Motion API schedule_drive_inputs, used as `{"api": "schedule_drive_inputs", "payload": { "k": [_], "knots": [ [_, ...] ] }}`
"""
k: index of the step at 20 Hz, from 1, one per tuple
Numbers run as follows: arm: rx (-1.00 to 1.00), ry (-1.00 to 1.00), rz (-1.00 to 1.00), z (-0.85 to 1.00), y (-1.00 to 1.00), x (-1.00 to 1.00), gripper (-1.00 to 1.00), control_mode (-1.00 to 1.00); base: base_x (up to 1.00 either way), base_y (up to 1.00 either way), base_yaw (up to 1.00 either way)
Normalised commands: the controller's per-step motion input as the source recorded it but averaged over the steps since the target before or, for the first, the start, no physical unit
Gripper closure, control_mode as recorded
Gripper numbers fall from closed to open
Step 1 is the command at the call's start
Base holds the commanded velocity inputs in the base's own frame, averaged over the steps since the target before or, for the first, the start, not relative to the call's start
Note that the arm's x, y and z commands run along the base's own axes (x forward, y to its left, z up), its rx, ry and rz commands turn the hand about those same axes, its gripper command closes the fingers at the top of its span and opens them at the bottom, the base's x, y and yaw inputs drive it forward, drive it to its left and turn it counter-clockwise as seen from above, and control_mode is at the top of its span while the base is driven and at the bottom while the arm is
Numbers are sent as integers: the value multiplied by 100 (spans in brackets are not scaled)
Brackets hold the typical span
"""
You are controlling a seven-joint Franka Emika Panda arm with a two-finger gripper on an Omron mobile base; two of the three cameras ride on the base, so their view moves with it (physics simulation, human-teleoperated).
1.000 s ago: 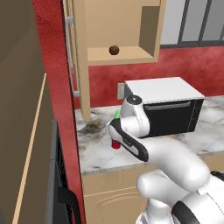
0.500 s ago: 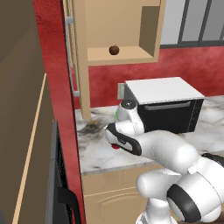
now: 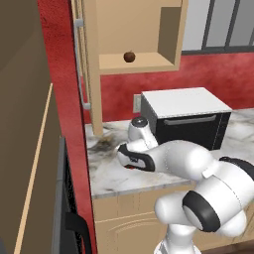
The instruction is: Pick the canned food and jam from the counter and place them in the cabinets closest to them.
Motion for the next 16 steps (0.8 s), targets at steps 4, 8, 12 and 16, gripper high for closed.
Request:
{"api": "schedule_drive_inputs", "payload": {
  "k": [4, 8, 12, 16],
  "knots": [
    [0, 2, 0, -1, 0, 0, -100, -100, 0, 0, 0],
    [0, 1, 0, -7, 0, 13, -100, -100, 0, 0, 0],
    [0, 1, 0, -13, 0, 15, -100, -100, 0, 0, 0],
    [0, 2, 0, -15, 0, 8, -100, -100, 0, 0, 0]
  ]
}}
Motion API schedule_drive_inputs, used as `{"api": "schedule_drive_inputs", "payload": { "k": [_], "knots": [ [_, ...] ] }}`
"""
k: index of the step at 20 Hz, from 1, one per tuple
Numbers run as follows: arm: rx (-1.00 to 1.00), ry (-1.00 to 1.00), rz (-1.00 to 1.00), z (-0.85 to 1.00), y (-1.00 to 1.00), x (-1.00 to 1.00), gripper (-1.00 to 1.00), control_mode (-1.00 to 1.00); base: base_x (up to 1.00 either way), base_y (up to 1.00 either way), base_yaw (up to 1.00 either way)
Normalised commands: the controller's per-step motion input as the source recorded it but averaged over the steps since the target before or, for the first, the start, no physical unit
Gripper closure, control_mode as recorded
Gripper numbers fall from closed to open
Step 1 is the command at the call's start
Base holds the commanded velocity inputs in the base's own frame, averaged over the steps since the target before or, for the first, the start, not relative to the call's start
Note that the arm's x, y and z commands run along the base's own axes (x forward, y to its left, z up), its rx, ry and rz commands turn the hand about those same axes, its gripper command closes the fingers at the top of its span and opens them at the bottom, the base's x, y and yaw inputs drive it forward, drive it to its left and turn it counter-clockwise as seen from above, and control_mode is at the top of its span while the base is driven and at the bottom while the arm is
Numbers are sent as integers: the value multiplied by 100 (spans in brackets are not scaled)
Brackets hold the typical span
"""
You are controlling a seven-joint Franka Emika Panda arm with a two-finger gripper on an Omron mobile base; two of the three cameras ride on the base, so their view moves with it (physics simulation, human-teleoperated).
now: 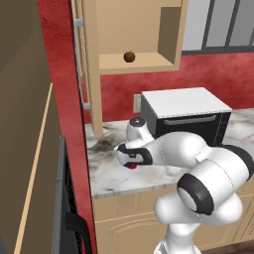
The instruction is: Pick the canned food and jam from the counter and place them in the cabinets closest to them.
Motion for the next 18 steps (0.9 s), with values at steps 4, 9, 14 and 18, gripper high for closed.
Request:
{"api": "schedule_drive_inputs", "payload": {
  "k": [4, 9, 14, 18],
  "knots": [
    [0, 2, 0, -22, 3, 7, -100, -100, 0, 0, 0],
    [-1, 2, 0, -27, 4, 4, -100, -100, 0, 0, 0],
    [-1, 0, 0, -20, 3, 8, -100, -100, 0, 0, 0],
    [-1, 1, 0, -5, 1, 8, 100, -100, 0, 0, 0]
  ]
}}
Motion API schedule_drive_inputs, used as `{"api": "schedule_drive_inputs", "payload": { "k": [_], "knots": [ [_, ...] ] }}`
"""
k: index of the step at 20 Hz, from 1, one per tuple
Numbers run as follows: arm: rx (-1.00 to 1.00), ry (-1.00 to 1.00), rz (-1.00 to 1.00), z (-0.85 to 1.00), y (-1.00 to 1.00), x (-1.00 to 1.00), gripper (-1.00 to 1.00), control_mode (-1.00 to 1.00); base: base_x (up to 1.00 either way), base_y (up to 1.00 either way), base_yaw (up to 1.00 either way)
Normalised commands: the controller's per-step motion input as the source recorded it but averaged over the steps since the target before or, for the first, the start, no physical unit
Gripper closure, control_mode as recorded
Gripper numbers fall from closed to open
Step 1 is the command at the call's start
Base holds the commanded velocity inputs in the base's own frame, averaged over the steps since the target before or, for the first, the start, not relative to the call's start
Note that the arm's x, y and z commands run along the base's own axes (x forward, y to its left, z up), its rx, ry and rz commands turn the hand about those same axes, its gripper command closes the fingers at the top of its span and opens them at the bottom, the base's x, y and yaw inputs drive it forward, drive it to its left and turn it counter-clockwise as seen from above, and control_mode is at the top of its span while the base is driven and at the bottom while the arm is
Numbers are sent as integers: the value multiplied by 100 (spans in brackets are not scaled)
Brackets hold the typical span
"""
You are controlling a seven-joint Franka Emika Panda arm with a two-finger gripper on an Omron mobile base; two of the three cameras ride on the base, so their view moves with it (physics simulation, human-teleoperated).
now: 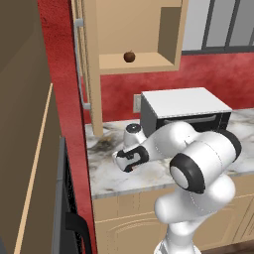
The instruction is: Pick the canned food and jam from the counter and place them in the cabinets closest to them.
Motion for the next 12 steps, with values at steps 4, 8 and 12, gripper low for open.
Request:
{"api": "schedule_drive_inputs", "payload": {
  "k": [4, 8, 12],
  "knots": [
    [0, 0, 0, 0, 0, 0, 100, -100, 0, 0, 0],
    [0, 0, 0, 1, 0, 0, 100, -100, 0, 0, 0],
    [1, 0, -4, 27, 0, -4, 100, -100, 0, 0, 0]
  ]
}}
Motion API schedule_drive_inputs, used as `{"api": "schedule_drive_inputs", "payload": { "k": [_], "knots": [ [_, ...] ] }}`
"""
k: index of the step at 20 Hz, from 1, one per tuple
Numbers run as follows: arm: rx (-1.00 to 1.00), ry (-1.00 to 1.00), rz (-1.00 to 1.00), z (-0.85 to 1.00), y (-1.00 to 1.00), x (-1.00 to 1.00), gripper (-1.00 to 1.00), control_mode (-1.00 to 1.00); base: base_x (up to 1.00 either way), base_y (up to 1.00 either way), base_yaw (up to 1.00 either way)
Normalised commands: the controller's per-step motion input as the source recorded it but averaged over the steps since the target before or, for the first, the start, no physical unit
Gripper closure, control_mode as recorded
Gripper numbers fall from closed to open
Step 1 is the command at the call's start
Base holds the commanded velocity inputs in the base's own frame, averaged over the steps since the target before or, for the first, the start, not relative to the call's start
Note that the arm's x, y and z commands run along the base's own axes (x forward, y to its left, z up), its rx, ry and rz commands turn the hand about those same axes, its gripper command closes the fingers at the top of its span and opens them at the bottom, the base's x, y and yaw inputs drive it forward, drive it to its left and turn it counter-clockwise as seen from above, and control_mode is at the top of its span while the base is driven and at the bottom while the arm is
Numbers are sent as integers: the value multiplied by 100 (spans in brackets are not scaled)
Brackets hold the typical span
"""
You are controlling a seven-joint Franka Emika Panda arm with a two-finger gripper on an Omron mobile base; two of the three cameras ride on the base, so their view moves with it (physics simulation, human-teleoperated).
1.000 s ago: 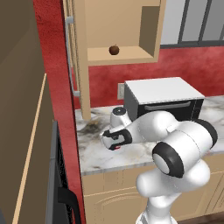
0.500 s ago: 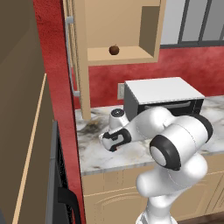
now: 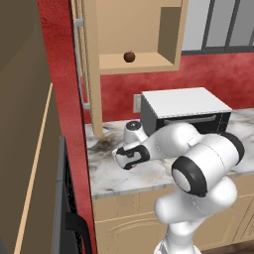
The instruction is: Pick the canned food and jam from the counter and place them in the cabinets closest to them.
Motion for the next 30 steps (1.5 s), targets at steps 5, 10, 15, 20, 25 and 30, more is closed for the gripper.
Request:
{"api": "schedule_drive_inputs", "payload": {
  "k": [5, 10, 15, 20, 25, 30],
  "knots": [
    [2, 2, -4, 50, 0, -17, 100, -100, 0, 0, 0],
    [1, 1, -4, 58, -5, -30, 100, -100, 0, 0, 0],
    [0, 0, -4, 57, -11, -41, 100, -100, 0, 0, 0],
    [0, 0, -4, 59, -14, -44, 100, -100, 0, 0, 0],
    [0, 0, -3, 61, -15, -42, 100, -100, 0, 0, 0],
    [0, 0, -2, 68, -12, -34, 100, -100, 0, 0, 0]
  ]
}}
